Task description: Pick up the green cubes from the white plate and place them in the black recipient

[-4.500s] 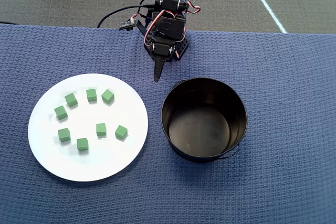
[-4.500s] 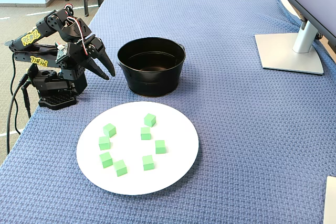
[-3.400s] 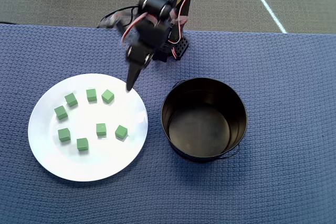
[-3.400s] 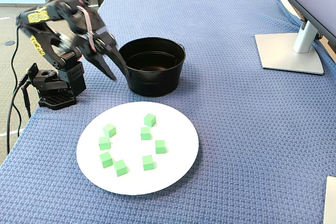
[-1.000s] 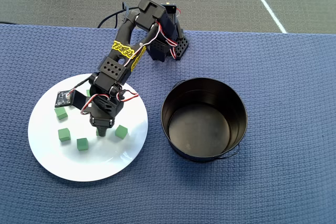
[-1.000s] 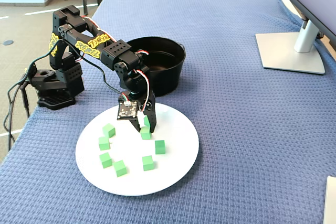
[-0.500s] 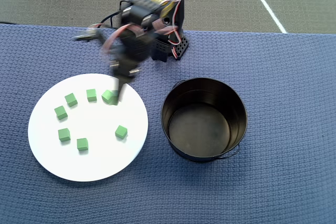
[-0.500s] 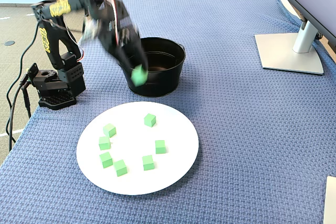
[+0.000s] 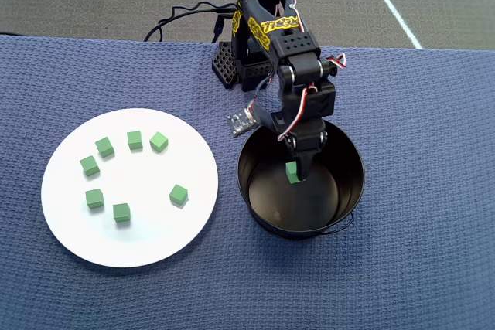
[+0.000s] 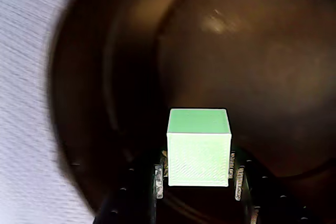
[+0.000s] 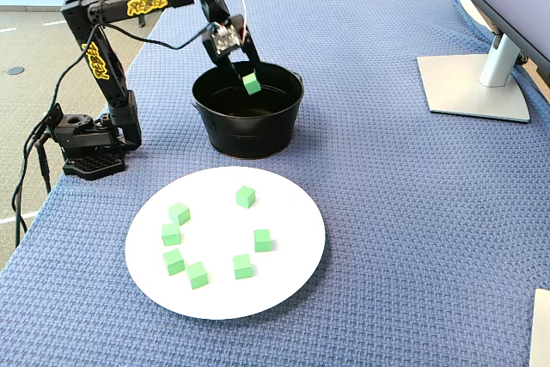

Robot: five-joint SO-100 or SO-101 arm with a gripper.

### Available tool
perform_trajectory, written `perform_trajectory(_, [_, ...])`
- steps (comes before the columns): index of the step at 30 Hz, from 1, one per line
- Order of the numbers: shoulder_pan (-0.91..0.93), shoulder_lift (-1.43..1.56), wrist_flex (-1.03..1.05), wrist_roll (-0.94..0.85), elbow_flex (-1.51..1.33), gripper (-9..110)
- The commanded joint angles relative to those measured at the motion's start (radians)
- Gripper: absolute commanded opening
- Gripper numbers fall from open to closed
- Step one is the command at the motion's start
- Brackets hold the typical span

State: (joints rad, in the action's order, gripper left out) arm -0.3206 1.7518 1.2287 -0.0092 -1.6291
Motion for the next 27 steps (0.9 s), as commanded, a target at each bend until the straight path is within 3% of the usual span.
perform_trajectory(1, [-0.02,0.0,0.014,-0.086,0.035,34])
perform_trajectory(6, [0.135,0.018,0.161,-0.109,0.285,36])
perform_trajectory(11, [0.377,-0.012,0.258,-0.061,0.471,25])
perform_trajectory(16, [0.699,-0.106,0.114,0.044,0.344,16])
perform_trajectory(19, [0.831,-0.222,0.026,0.14,0.301,18])
perform_trajectory(27, [0.885,-0.457,-0.048,0.232,0.324,18])
